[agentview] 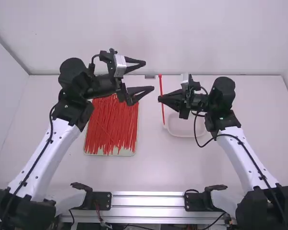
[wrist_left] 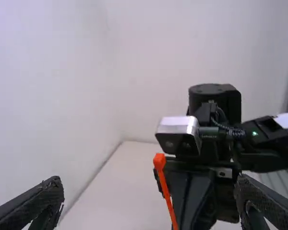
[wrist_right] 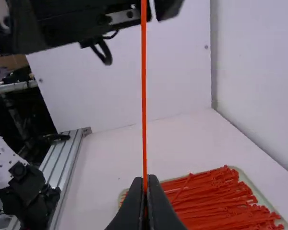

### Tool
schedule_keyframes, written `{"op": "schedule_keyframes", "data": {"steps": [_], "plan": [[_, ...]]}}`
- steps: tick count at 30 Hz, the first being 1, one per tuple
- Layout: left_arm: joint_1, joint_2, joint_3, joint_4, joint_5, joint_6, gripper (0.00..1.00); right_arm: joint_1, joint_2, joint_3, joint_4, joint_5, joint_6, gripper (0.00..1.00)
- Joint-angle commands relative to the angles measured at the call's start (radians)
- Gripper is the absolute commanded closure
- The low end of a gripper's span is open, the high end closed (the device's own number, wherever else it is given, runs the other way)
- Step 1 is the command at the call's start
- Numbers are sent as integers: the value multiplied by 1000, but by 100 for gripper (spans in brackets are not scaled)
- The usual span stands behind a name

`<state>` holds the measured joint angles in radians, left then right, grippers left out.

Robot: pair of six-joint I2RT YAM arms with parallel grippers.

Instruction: Fasten the cable tie

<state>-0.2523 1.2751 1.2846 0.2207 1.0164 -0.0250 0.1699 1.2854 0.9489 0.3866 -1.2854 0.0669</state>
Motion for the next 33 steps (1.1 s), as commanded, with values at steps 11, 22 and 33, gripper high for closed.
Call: {"op": "schedule_keyframes", "data": {"steps": [11, 22, 33], "plan": [[-12, 53, 33, 144, 175, -198, 16, 26, -23, 34, 145, -23, 95, 100], [-33, 54, 32, 201, 201, -263, 47, 93, -23, 34, 206, 29, 147, 100], [-43, 54, 17, 220, 199, -268, 85, 92, -23, 34, 238, 30, 198, 100]]}}
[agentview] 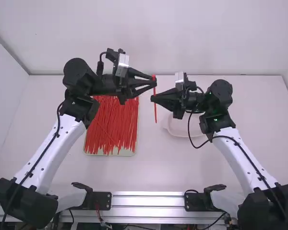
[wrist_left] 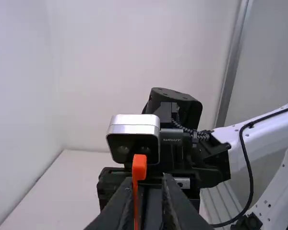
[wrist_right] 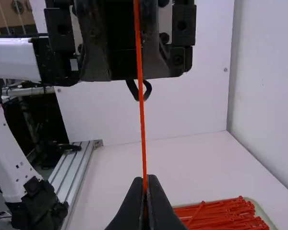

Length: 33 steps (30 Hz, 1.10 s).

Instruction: Fasten the cable tie

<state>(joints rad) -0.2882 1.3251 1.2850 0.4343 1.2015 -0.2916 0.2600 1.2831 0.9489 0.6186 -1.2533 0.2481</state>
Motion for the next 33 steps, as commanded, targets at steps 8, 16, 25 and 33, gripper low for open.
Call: {"op": "schedule_keyframes", "data": {"steps": [8, 16, 25, 33], "plan": [[-21, 4, 16, 12, 14, -3, 98, 0, -21, 34, 10, -2, 17, 100], [-26, 4, 16, 12, 9, -7, 98, 0, -21, 34, 4, -3, -9, 100], [-26, 3, 17, -13, -66, -5, 98, -6, -21, 32, -5, -11, -10, 78], [2, 2, 37, 43, -68, -97, 98, -11, -21, 32, -178, -95, -212, 42]]}}
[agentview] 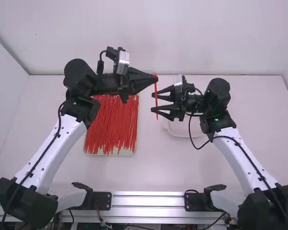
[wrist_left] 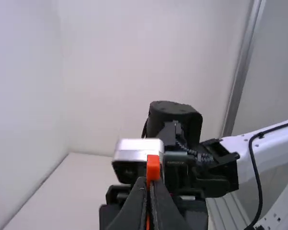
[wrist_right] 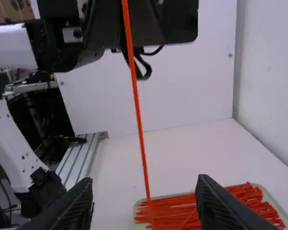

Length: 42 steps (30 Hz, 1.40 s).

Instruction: Fasten the cable tie

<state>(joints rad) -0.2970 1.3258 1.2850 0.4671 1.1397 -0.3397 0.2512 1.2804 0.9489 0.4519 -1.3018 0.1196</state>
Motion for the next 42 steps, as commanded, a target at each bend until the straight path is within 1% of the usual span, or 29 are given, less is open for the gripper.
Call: {"op": "schedule_keyframes", "data": {"steps": [1, 2, 3, 9, 12, 14, 16, 17, 18, 19, 20, 23, 24, 26, 27, 28, 29, 30, 31, 33, 36, 39, 40, 42], "plan": [[16, 1, 46, 18, -7, -64, 98, -2, -18, 32, -29, -48, -105, 42], [17, 1, 56, 18, -7, -76, 98, -3, -18, 32, -50, -48, -125, 38], [15, 1, 67, 15, -3, -80, 98, -2, -18, 32, -70, -48, -143, 38], [15, 1, 156, -56, -3, -82, 98, 1, -16, 32, -134, -52, -195, 38], [14, 1, 217, -123, -4, -72, 98, 21, -15, 32, -166, -52, -217, 41], [13, 2, 232, -138, -3, -71, 98, 26, -16, 32, -180, -52, -240, 41], [13, 2, 246, -155, -4, -72, 98, 32, -16, 32, -197, -52, -259, 49], [13, 2, 246, -156, -3, -72, 98, 34, -16, 32, -199, -52, -259, 59], [13, 2, 246, -158, -4, -72, 98, 39, -16, 32, -199, -51, -259, 79], [13, 2, 245, -159, -4, -71, 98, 40, -16, 32, -199, -51, -259, 86], [13, 2, 245, -169, -7, -65, 98, 40, -16, 32, -199, -51, -257, 100], [13, 2, 245, -195, -8, -20, 97, 28, -16, 32, -200, -52, -247, 100], [13, 2, 245, -201, -7, -7, 94, 27, -16, 32, -203, -51, -248, 100], [13, 2, 245, -229, -16, 55, 64, 22, -16, 32, -206, -51, -242, 100], [13, 2, 245, -232, -23, 60, 60, 22, -16, 32, -206, -51, -240, 100], [18, 2, 245, -249, -48, 63, 43, 24, -16, 32, -196, -51, -224, 100], [23, 2, 245, -262, -76, 64, 28, 24, -17, 32, -187, -51, -211, 100], [23, 2, 245, -284, -107, 79, 17, 22, -18, 32, -169, -51, -192, 100], [21, 2, 245, -298, -121, 92, 9, 20, -18, 32, -160, -51, -181, 100], [24, 2, 245, -332, -145, 125, 1, 7, -18, 32, -128, -50, -145, 100], [31, 2, 245, -397, -176, 183, 1, -6, -18, 32, -87, -29, -97, 100], [42, 2, 245, -500, -245, 260, 1, -26, -18, 32, -61, -21, -93, 100], [42, 2, 245, -513, -253, 270, 1, -29, -18, 32, -61, -13, -92, 100], [40, 2, 245, -595, -337, 326, 1, -50, -18, 32, -63, 94, -61, 100]]}}
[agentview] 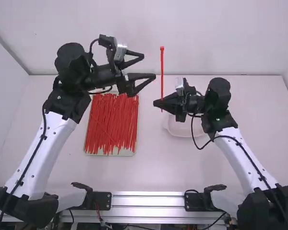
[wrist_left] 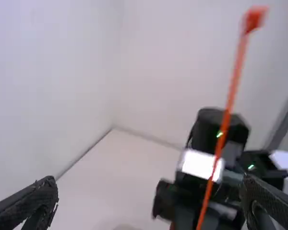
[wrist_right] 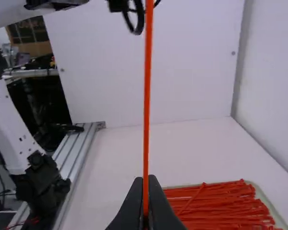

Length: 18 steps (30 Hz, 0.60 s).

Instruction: Fasten the cable tie

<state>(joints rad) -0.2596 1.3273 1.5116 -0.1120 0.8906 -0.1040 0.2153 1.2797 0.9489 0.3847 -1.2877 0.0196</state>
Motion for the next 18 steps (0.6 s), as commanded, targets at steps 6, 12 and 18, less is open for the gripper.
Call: {"op": "schedule_keyframes", "data": {"steps": [6, 12, 18], "plan": [[-2, 1, 19, -99, -178, 162, 1, -48, -17, 32, -8, 270, 49, 100], [2, 1, 19, -110, -177, 193, 1, -92, -18, 32, -32, 511, 74, 100], [1, 2, 13, -116, -222, 206, 1, -153, -13, 34, -72, 673, 75, 100]]}}
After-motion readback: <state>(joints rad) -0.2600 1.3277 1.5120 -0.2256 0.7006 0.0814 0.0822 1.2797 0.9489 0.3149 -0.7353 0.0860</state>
